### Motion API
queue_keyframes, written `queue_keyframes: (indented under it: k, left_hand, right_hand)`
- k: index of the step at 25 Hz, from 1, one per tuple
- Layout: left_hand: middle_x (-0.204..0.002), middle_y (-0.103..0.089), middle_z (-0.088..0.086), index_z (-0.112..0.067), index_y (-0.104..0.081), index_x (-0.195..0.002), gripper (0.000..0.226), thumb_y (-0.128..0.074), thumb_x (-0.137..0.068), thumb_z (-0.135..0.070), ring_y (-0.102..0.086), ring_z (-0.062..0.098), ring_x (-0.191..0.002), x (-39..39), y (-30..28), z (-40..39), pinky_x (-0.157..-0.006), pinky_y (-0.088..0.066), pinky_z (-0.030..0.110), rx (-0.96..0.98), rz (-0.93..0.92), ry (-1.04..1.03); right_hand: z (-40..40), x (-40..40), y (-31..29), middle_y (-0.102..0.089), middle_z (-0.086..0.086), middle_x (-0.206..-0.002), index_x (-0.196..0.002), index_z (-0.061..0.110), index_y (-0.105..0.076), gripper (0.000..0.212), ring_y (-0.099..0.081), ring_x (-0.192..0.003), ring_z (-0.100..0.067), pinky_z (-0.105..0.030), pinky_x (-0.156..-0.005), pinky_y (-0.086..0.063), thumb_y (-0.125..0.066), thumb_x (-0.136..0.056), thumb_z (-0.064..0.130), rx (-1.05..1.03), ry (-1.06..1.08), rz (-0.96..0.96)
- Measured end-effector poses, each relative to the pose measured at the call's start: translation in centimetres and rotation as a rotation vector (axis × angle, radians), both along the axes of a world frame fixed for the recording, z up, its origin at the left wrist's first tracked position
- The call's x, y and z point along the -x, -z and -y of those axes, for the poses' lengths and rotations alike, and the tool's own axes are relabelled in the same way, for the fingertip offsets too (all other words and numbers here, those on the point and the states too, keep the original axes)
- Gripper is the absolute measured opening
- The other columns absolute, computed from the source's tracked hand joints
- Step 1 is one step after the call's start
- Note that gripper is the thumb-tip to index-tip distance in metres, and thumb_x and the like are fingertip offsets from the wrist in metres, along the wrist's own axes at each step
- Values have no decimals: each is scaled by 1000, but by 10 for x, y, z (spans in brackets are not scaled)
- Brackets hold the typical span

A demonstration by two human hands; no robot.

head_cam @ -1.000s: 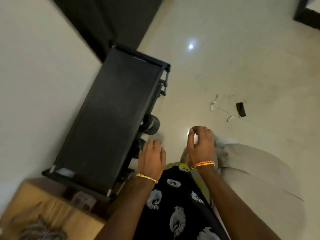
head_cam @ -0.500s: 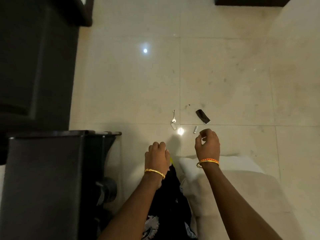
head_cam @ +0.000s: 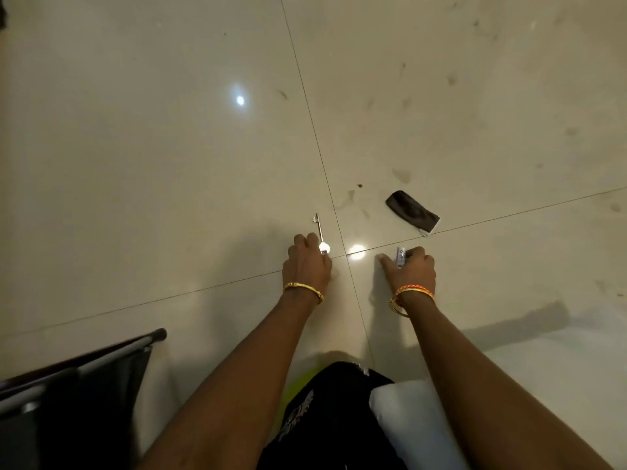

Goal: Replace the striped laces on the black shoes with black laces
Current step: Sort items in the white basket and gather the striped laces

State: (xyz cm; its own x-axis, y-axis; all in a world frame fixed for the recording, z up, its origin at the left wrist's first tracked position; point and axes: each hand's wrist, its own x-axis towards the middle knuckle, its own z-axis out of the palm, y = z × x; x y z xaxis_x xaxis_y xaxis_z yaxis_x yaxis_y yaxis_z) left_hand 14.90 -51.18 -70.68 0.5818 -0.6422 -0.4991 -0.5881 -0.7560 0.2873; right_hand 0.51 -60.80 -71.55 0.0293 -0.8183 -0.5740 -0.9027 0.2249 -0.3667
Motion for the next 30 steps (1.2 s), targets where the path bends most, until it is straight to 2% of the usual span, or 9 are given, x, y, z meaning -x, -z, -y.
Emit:
queue_keyframes:
  k: [4, 7, 10, 13, 16, 20, 23, 27, 30]
  left_hand:
    - [-130, -40, 14, -4, -45, -123, 30, -40, -100, -23, -50, 30, -108, -7, 19, 8, -76, -42, 37, -36, 77, 65]
    - [-134, -40, 13, 0, -54, -114, 25, -45, -99, -18, -46, 27, -116, -14, -21, -4, -84, -46, 38, 112, 44, 29]
    - [-128, -49, 13, 0, -59, -88, 13, -57, -91, -12, -46, 24, -119, -17, -101, -14, -90, -44, 36, 405, -72, -170]
    - [-95, -68, 5, -7, -53, -83, 10, -52, -93, -8, -62, 19, -94, -7, -195, -16, -76, -45, 14, 585, -352, -551]
    - [-74, -68, 2, -15, -44, -78, 21, -46, -99, -15, -63, 12, -72, 0, -294, -31, -65, -43, 7, 690, -511, -841]
    - [-65, -50, 0, -15, -43, -78, 22, -44, -100, -20, -48, 11, -44, -1, -393, -74, -53, -44, 25, 746, -623, -1168]
    - [-68, -48, 2, -16, -43, -79, 18, -50, -96, -16, -38, 13, -47, 1, -434, -127, -47, -37, 23, 661, -620, -1358]
    - [-77, -56, 1, -13, -52, -87, 11, -51, -90, -3, -44, 11, -49, 19, -463, -216, -47, -45, 20, 704, -656, -1538]
    - [-79, -60, 3, -12, -53, -90, 13, -57, -88, 0, -55, 10, -52, 40, -477, -280, -54, -50, 20, 775, -617, -1661]
  right_hand:
    - [-10, -5, 14, -52, -20, -117, -114, 0, -53, 28, -53, -106, -36, -42, -87, -45, -56, -93, 18, 115, 58, -9]
    - [-13, -6, -25, -51, -21, -117, -111, -1, -56, 23, -51, -107, -35, -37, -87, -43, -54, -92, 12, 114, 63, 81]
    - [-16, -17, -97, -54, -20, -112, -101, -2, -59, 17, -52, -105, -30, -27, -81, -37, -60, -89, 10, 155, 5, 246]
    - [-16, -35, -184, -62, -12, -90, -85, 1, -59, 10, -55, -80, -18, -14, -63, -35, -64, -83, 10, 158, 72, 436]
    - [-27, -52, -282, -61, -5, -73, -76, 11, -54, 11, -57, -63, -11, -16, -61, -43, -62, -83, 8, 15, 44, 566]
    - [-65, -67, -389, -67, -7, -75, -78, 14, -55, 15, -66, -64, -18, -27, -58, -53, -51, -91, 7, -286, -78, 696]
    - [-113, -75, -434, -62, -9, -69, -73, 7, -55, 25, -54, -49, -18, -25, -45, -45, -42, -94, 10, -467, -201, 670]
    - [-194, -80, -461, -52, -6, -60, -71, 7, -57, 29, -41, -42, -15, -22, -41, -35, -37, -92, 12, -615, -344, 569]
    - [-247, -82, -470, -53, -5, -61, -82, 7, -60, 22, -45, -42, -13, -22, -41, -39, -40, -92, 9, -685, -424, 535]
